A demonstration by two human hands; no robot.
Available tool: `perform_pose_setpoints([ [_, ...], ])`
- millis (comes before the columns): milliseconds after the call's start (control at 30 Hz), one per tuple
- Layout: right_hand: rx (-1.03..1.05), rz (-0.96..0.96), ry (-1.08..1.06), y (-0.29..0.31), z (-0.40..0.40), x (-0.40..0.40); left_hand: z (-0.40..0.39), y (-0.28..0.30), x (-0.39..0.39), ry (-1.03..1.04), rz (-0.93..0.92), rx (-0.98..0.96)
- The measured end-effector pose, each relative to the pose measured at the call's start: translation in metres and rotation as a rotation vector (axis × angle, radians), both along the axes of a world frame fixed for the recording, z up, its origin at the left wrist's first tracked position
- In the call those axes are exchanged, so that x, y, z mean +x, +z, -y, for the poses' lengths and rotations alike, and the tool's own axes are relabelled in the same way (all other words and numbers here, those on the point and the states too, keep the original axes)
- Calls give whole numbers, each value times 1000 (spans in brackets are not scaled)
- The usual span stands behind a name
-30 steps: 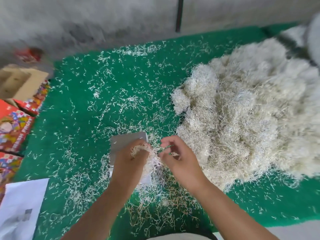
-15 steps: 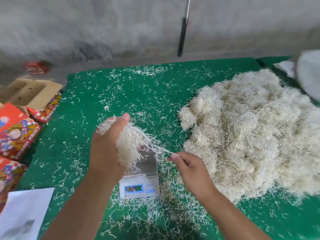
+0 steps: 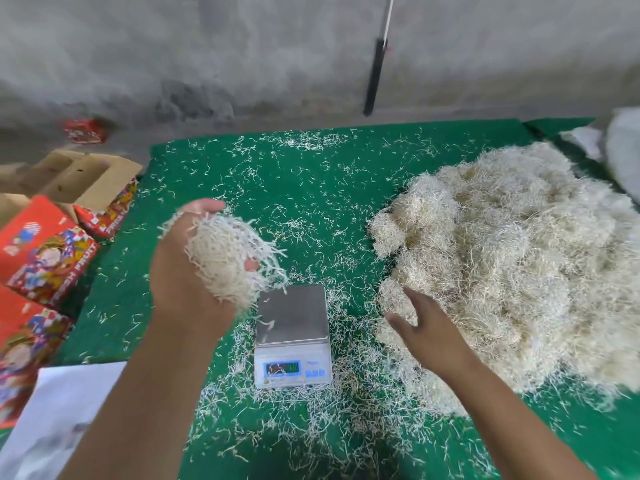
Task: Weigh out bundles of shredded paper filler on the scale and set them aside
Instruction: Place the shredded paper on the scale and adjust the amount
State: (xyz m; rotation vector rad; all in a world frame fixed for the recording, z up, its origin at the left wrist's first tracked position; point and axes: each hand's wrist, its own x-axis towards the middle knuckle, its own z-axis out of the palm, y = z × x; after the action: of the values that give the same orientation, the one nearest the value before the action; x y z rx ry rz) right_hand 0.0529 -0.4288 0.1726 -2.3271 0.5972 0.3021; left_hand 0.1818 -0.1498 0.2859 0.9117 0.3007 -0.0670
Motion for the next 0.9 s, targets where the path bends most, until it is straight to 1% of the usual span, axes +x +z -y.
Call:
perform_pose_setpoints([
  [33,127,133,-6,19,-16,4,5,6,-8,-7,40,-12],
  [67,291,237,-17,38,-33,8,12,12,-14,-72,38,-48],
  [133,680,347,-26,69,-69,19,27,12,-23,-109,12,-73],
  [233,1279,345,-55,101,-118,36,53,6,-27,-78,23,16],
  [267,1417,326,-97,107,-129,40,60,7,-29,-57,44,47],
  [300,1504,301,-169,113,-137,45,65,6,-30,-13,76,77],
  [333,1565,274,-254,117,-142,48,68,0,-31,17,144,202],
  [367,1612,254,-322,118,-144,51,71,-8,-33,35,243,396],
  [400,1642,241,-367,117,-143,53,72,-15,-37,12,341,595],
  [467,1628,199,-441,114,-141,55,69,-35,-44,-15,470,966],
  [500,1610,172,-465,112,-140,56,66,-45,-45,3,507,1088],
  [567,1578,127,-511,107,-143,57,61,-54,-47,21,483,1208],
  [633,1501,122,-566,104,-149,58,57,-57,-51,-45,403,1256],
  [667,1477,129,-586,102,-152,60,55,-56,-55,-102,370,1219],
  [733,1410,183,-604,100,-155,65,50,-51,-63,-198,356,1064],
  [800,1248,259,-594,99,-154,72,44,-45,-71,-220,325,860],
  [833,1171,277,-576,99,-153,77,40,-41,-72,-234,250,704],
  [900,1042,313,-530,97,-149,85,30,-34,-66,-283,-23,286],
])
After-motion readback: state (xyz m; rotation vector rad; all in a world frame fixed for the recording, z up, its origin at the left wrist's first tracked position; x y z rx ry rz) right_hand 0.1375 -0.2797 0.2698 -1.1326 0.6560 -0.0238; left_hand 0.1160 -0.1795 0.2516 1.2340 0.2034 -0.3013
